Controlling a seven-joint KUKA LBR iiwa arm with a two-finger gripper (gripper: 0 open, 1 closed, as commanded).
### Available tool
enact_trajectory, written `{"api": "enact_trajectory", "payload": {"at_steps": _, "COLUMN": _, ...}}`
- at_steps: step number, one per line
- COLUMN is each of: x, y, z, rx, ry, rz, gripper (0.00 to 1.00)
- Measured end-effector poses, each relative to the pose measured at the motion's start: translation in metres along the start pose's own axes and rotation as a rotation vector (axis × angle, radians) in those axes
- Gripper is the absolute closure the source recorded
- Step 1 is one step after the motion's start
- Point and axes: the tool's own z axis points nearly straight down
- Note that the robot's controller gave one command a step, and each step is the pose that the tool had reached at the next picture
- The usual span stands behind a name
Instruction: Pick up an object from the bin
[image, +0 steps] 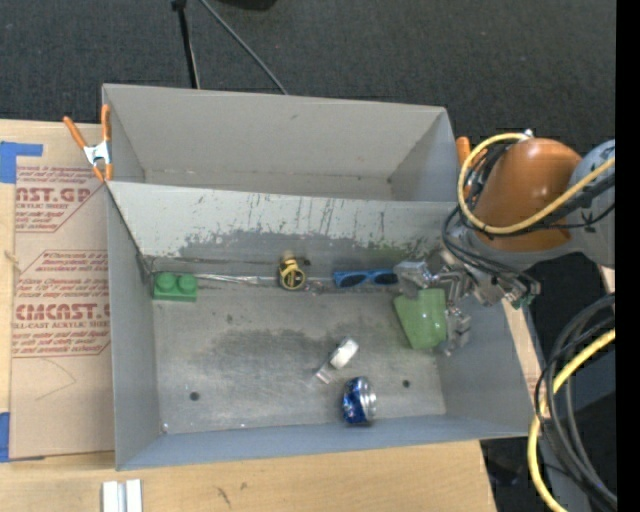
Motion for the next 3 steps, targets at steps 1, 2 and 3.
{"api": "enact_trajectory", "payload": {"at_steps": 1, "x": -0.005, "y": 0.004, "z": -0.138, "rx": 0.008, "ry": 0.009, "rz": 0.029, "gripper": 1.00}}
{"api": "enact_trajectory", "payload": {"at_steps": 2, "x": -0.001, "y": 0.047, "z": -0.047, "rx": 0.000, "ry": 0.022, "rz": 0.419, "gripper": 1.00}}
{"api": "enact_trajectory", "payload": {"at_steps": 3, "x": -0.001, "y": 0.045, "z": -0.050, "rx": 0.004, "ry": 0.017, "rz": 0.419, "gripper": 0.00}}
